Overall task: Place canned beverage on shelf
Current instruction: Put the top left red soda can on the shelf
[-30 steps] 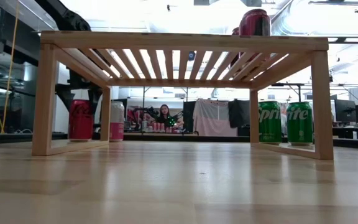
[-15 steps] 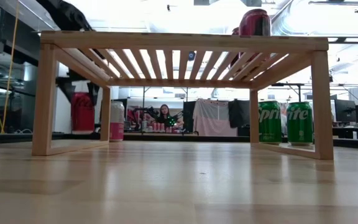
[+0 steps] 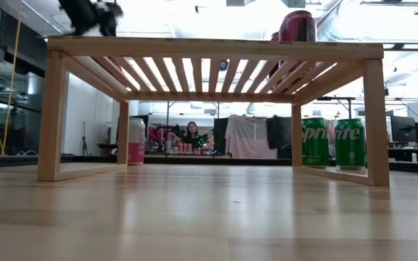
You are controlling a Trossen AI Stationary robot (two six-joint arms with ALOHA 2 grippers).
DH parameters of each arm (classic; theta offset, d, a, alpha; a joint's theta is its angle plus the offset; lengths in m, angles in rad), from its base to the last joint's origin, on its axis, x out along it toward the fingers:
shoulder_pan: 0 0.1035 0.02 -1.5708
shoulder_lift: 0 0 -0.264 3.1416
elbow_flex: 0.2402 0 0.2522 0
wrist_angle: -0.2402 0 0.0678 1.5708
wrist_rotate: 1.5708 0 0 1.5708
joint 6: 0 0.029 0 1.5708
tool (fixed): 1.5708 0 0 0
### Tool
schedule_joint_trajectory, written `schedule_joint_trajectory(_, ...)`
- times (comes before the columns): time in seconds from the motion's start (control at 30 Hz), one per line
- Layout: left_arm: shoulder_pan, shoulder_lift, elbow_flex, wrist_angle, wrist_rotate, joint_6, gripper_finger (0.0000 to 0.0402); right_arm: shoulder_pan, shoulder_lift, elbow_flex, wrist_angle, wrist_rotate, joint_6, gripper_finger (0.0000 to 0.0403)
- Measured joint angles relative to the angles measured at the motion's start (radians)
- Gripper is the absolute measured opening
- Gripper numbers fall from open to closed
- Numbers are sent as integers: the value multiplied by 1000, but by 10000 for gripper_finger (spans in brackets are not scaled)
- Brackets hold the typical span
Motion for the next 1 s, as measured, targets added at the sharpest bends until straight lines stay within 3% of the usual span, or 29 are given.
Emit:
schedule_joint_trajectory(0.2,-244,-92,78,66,96,-90,288,0,37,0,238,-124,39,0)
schedule_joint_trajectory(0.3,-382,-79,138,122,89,-104,288,0,70,2,351,-175,41,6)
schedule_joint_trajectory(0.4,-501,-25,213,166,72,-76,288,0,112,55,334,-177,69,38)
schedule_joint_trajectory(0.6,-670,160,383,165,63,67,288,0,246,311,-5,-177,47,185)
schedule_joint_trajectory(0.77,-735,305,508,111,66,239,288,-1,410,550,-345,-157,-67,318)
schedule_joint_trajectory(0.87,-761,364,553,99,62,311,288,0,501,679,-494,-158,-167,362)
schedule_joint_trajectory(1.0,-791,398,579,97,57,400,288,-3,608,813,-664,-167,-224,381)
